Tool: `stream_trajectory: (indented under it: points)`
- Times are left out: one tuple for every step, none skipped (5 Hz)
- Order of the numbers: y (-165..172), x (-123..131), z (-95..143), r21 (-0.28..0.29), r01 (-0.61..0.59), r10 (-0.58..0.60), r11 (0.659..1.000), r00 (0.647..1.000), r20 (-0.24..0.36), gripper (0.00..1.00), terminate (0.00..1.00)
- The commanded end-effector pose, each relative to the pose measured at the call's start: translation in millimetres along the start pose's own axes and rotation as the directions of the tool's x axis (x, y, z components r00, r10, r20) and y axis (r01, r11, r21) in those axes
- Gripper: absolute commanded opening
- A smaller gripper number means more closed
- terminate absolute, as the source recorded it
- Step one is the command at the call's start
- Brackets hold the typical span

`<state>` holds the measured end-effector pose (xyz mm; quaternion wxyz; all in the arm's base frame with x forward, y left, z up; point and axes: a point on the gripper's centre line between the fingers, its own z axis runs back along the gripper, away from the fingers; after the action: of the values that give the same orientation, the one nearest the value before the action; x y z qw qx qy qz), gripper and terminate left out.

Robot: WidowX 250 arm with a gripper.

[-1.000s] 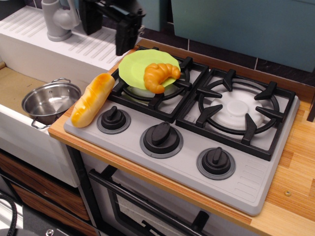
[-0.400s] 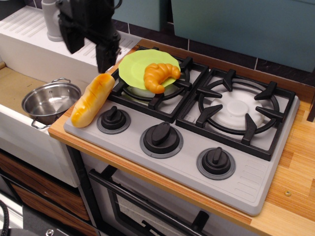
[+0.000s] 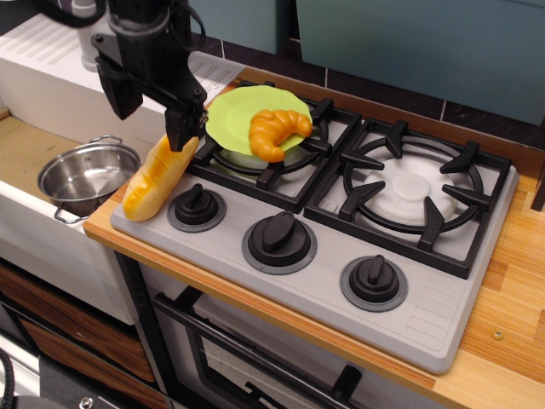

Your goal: Put crossaint on plate and bread in pot or pan in sink

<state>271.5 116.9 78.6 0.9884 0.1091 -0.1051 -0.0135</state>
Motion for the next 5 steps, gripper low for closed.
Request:
stream_trajectory:
  points:
    - [6,2,-10,0.017,-0.016,0.013,1.000,0.992,0.123,1.00,0.00]
    - [7,-1,-22,0.005,-0.013,0.012,1.000,0.989,0.147,1.00,0.00]
    - [5,-4,-32,-0.008,-0.017,0.018,1.000,0.987,0.160,1.00,0.00]
    - [2,-8,-38,-0.021,-0.021,0.024,1.000,0.986,0.167,1.00,0.00]
    - [-4,-9,-40,-0.054,-0.038,0.045,0.998,0.988,0.147,0.00,0.00]
